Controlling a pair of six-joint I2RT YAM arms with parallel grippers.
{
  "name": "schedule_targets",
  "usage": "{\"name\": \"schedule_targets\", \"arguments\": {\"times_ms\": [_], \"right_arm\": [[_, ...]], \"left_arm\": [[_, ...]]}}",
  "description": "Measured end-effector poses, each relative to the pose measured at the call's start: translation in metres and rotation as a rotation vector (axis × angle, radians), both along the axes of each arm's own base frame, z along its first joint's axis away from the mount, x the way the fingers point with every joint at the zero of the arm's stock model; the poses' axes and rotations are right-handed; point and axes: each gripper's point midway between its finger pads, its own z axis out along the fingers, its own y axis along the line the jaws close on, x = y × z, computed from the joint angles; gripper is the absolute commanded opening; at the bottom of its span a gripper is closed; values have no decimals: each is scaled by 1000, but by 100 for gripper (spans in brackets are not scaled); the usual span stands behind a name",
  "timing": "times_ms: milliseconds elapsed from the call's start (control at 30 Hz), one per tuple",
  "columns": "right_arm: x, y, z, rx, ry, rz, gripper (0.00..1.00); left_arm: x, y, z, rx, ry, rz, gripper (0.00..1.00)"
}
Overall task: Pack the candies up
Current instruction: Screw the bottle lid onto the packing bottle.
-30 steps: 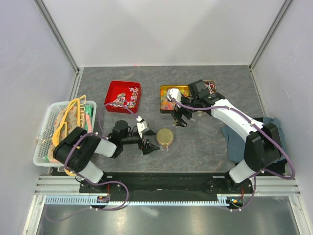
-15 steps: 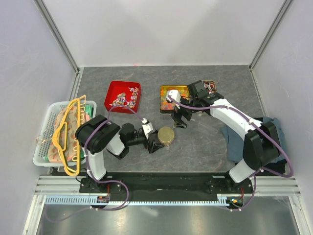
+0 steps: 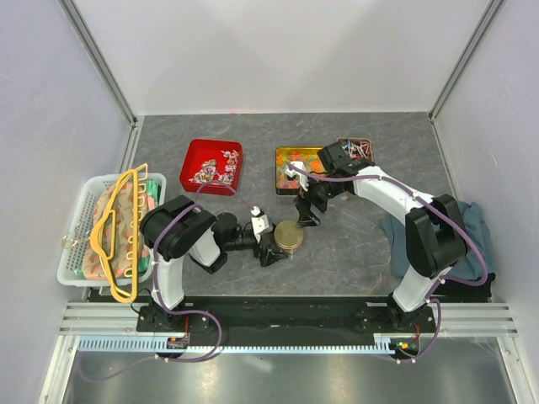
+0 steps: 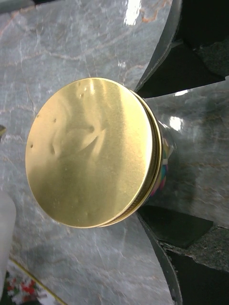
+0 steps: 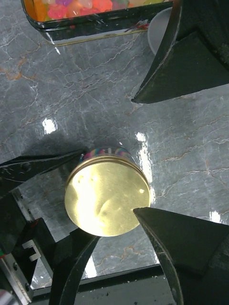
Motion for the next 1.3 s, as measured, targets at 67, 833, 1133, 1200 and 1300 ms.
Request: {"name": "schedule_targets", "arguments": {"times_ms": [67, 833, 1133, 1200, 1300], "right_arm": [[0, 2, 0, 5, 13, 4, 95], [-8, 1, -3, 14, 91, 32, 89], [-1, 9, 5, 36, 109, 30, 74], [3, 11, 6, 37, 109, 27, 72], [6, 12, 6, 37, 114, 21, 68]], "left_arm": [[-3, -3, 0, -6, -1, -21, 100], [3, -19, 0, -35, 3, -77, 86], [2, -20, 1, -41, 10, -84, 86], [2, -20, 1, -41, 10, -84, 86], [2, -20, 1, -41, 10, -83, 86]]}}
